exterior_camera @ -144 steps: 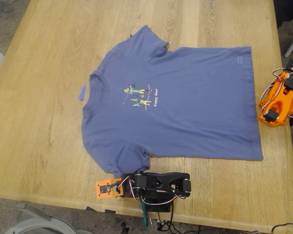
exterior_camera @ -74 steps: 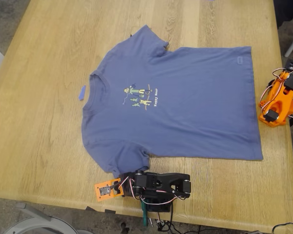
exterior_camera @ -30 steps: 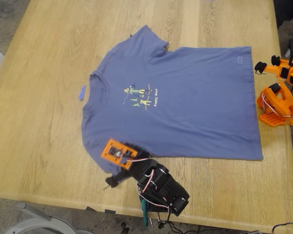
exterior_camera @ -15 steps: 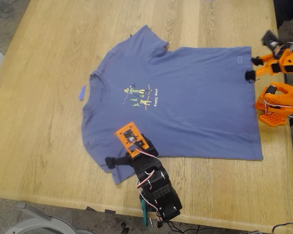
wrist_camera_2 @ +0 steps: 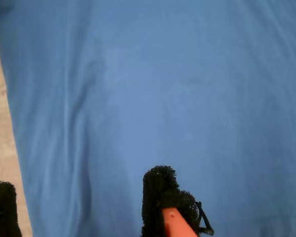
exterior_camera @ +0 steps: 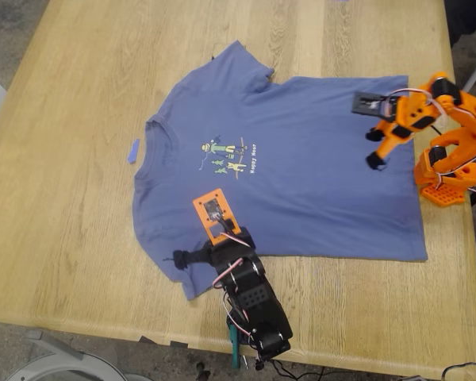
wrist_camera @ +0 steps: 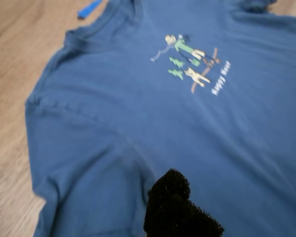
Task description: Fold a T-shirt
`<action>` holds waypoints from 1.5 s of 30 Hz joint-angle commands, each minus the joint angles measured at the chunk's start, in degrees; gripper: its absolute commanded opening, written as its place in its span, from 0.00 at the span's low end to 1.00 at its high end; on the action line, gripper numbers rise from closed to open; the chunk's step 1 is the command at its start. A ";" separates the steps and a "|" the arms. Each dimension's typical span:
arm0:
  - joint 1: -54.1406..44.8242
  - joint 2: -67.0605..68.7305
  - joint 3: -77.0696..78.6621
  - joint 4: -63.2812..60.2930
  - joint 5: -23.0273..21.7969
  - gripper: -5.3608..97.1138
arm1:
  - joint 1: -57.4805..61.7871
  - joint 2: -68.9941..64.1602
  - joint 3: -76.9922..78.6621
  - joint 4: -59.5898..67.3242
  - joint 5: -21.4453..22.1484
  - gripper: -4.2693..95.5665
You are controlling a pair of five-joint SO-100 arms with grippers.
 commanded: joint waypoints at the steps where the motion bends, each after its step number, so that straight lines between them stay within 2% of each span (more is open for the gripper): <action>1: -1.85 -2.11 5.10 -11.78 0.18 0.72 | -0.53 -2.72 -1.49 -6.86 1.85 0.41; 8: -5.01 -9.32 13.45 -31.64 -0.62 0.72 | -0.79 -7.38 7.65 -27.07 3.78 0.40; 12: -5.63 -17.75 14.41 -42.54 -1.58 0.72 | -2.02 -11.69 10.81 -35.95 4.31 0.39; 24: -11.25 -55.02 -0.79 -68.03 -1.58 0.72 | -5.19 -24.70 10.63 -54.58 5.80 0.34; 31: -11.87 -76.20 -23.64 -69.61 -6.33 0.77 | -5.89 -27.25 10.63 -56.78 6.50 0.33; 35: -12.92 -84.81 -33.66 -68.82 -7.29 0.77 | -5.19 -28.04 10.63 -57.48 6.42 0.32; 45: -14.77 -97.56 -43.33 -64.95 -11.25 0.73 | -3.87 -28.83 11.34 -57.39 6.77 0.32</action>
